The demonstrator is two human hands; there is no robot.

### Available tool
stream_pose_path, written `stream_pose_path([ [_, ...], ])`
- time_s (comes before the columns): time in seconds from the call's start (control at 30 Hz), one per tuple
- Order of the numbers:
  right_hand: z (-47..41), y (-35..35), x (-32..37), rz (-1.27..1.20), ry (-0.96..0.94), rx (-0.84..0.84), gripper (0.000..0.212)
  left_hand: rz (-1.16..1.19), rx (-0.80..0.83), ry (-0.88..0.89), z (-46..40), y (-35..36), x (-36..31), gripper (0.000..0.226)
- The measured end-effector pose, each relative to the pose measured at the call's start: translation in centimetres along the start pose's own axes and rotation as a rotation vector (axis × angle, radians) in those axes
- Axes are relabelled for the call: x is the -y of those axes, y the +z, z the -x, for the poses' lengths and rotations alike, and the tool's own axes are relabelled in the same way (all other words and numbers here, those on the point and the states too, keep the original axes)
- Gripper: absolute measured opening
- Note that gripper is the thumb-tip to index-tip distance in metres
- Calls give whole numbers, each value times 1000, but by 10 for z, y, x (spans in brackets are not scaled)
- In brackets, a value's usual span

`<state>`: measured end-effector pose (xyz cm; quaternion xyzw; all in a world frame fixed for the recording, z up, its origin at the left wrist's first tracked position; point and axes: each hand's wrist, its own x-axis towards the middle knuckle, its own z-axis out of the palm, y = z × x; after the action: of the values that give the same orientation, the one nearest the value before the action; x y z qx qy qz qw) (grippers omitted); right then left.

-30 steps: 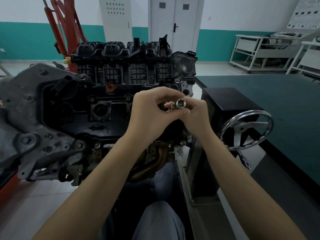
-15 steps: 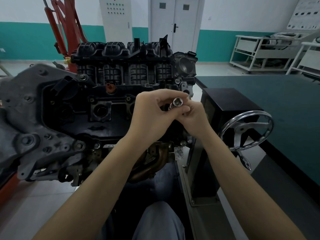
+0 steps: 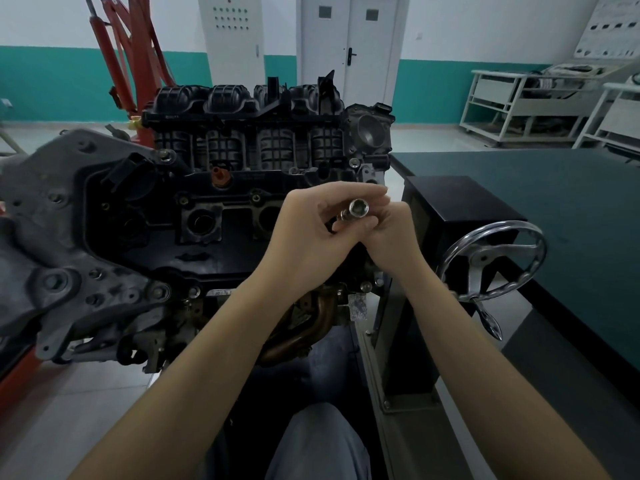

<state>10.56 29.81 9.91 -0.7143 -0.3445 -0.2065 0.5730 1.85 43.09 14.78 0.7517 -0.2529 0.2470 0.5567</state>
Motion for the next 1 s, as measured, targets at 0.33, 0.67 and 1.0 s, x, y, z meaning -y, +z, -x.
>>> stream_pose_path([
  [0.33,0,0,0,-31,2,17,26,62,-12,-23,0,0,0,35],
  [0.67,1,-1,-2,-20,-8,36,28,-25,-73,-10,0,1,1,34],
  [1.0,-1,0,0,-23,-14,24,24,-37,-91,-25,-3,1,1,30],
])
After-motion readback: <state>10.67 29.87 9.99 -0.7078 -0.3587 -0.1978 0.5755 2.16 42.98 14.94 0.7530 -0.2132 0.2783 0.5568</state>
